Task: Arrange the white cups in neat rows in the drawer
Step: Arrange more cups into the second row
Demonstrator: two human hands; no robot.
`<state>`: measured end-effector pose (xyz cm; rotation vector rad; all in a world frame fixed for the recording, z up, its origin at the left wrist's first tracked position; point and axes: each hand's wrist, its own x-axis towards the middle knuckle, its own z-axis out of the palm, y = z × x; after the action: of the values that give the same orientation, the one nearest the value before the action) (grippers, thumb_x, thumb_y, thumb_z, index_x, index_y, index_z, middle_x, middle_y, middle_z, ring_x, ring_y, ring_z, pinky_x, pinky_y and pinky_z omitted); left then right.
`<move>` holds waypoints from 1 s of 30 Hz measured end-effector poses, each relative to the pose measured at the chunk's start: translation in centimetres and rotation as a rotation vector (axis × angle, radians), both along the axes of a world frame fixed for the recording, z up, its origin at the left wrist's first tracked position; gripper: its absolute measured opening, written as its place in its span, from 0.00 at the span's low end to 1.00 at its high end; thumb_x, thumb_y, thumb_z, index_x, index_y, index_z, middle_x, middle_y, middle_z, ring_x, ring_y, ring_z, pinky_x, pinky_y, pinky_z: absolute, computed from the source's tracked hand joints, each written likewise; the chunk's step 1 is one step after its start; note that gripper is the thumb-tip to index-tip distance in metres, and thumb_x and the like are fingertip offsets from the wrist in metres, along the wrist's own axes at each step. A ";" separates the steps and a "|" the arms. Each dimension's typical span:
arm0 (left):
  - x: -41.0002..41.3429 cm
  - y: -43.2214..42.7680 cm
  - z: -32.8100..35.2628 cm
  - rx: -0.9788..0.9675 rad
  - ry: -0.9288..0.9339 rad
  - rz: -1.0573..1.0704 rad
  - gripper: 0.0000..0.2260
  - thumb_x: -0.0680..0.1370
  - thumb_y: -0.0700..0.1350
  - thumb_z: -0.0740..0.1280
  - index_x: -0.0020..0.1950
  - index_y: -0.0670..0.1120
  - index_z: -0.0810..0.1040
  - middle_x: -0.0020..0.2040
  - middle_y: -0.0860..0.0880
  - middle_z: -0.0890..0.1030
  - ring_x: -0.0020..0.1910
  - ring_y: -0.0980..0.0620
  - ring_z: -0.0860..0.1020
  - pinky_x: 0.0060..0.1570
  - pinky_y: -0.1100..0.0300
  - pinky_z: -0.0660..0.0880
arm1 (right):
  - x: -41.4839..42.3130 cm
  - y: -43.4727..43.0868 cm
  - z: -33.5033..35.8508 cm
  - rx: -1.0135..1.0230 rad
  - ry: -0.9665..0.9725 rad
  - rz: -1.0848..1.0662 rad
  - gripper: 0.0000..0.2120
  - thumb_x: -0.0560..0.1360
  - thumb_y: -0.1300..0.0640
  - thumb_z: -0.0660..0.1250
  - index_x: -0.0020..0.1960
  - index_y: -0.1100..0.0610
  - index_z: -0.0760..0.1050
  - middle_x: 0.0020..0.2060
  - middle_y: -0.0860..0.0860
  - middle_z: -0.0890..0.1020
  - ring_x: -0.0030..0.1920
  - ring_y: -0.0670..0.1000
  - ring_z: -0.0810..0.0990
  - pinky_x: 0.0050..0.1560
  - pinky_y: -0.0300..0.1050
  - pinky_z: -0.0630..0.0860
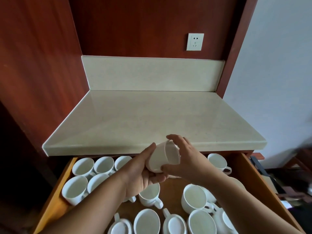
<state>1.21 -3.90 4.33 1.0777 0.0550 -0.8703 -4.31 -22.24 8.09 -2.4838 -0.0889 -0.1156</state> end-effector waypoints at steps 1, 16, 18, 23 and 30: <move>0.1 0.1 -0.1 0.029 -0.042 -0.050 0.31 0.77 0.65 0.66 0.66 0.40 0.80 0.50 0.36 0.82 0.43 0.41 0.82 0.41 0.50 0.81 | 0.1 0.1 -0.2 0.007 -0.011 -0.027 0.43 0.65 0.42 0.80 0.74 0.41 0.63 0.64 0.43 0.71 0.56 0.47 0.77 0.53 0.41 0.75; -0.2 4.8 -8.5 1.153 -1.590 -0.644 0.08 0.76 0.50 0.65 0.53 0.51 0.78 0.54 0.51 0.80 0.55 0.47 0.77 0.55 0.52 0.73 | 0.8 0.5 -7.0 -0.064 0.280 -0.316 0.41 0.65 0.31 0.74 0.68 0.52 0.67 0.59 0.50 0.73 0.51 0.50 0.72 0.49 0.43 0.68; -0.1 4.5 -8.7 1.194 -1.638 -0.691 0.06 0.77 0.48 0.64 0.52 0.51 0.79 0.53 0.49 0.81 0.55 0.45 0.77 0.56 0.52 0.73 | 0.9 0.5 -7.6 -0.091 0.304 -0.322 0.42 0.64 0.31 0.74 0.68 0.52 0.66 0.57 0.50 0.71 0.51 0.52 0.73 0.48 0.44 0.68; 0.0 4.1 -9.1 1.196 -1.734 -0.699 0.13 0.76 0.42 0.62 0.33 0.49 0.62 0.33 0.52 0.66 0.40 0.46 0.70 0.47 0.55 0.66 | 1.4 0.8 -8.3 -0.145 0.337 -0.312 0.42 0.64 0.30 0.74 0.68 0.51 0.66 0.61 0.52 0.71 0.53 0.54 0.77 0.45 0.45 0.70; 0.2 4.1 -9.6 1.180 -1.792 -0.708 0.16 0.73 0.40 0.63 0.31 0.48 0.58 0.30 0.53 0.61 0.35 0.47 0.67 0.40 0.57 0.65 | 2.0 1.1 -9.5 -0.205 0.363 -0.278 0.42 0.62 0.31 0.73 0.69 0.50 0.65 0.55 0.50 0.69 0.51 0.56 0.80 0.49 0.51 0.81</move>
<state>1.36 0.20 -5.29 2.7370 -1.5481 -0.0655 -2.32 -21.13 -1.41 -2.6651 0.4177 0.2402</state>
